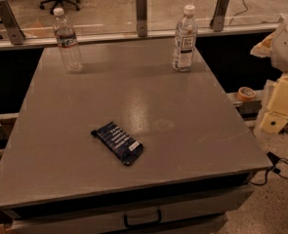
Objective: Move blue plastic bottle near rxbar blueberry
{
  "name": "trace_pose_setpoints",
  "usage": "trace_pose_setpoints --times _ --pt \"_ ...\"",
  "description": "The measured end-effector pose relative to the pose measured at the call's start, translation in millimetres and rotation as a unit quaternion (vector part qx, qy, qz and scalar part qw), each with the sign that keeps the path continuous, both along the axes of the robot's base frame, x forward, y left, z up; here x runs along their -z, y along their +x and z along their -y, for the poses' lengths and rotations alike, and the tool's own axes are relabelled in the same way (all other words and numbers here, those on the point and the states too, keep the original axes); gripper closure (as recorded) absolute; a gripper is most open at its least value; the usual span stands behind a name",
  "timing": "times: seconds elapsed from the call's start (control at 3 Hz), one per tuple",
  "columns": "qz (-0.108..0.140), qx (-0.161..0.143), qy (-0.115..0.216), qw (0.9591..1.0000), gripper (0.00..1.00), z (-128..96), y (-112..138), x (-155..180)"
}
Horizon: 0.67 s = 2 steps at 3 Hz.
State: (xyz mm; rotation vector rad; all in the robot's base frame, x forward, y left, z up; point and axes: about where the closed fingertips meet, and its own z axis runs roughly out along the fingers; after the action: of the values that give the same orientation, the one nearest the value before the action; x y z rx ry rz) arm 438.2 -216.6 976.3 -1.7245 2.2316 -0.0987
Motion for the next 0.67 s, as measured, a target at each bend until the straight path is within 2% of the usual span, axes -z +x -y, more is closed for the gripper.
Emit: trace_pose_setpoints --times 0.33,0.67 --pt "0.0 0.0 0.0 1.0 0.0 0.0 0.0 -0.1" --pt "0.006 -0.005 0.032 0.9995 0.0 -8.0 5.0 -6.0"
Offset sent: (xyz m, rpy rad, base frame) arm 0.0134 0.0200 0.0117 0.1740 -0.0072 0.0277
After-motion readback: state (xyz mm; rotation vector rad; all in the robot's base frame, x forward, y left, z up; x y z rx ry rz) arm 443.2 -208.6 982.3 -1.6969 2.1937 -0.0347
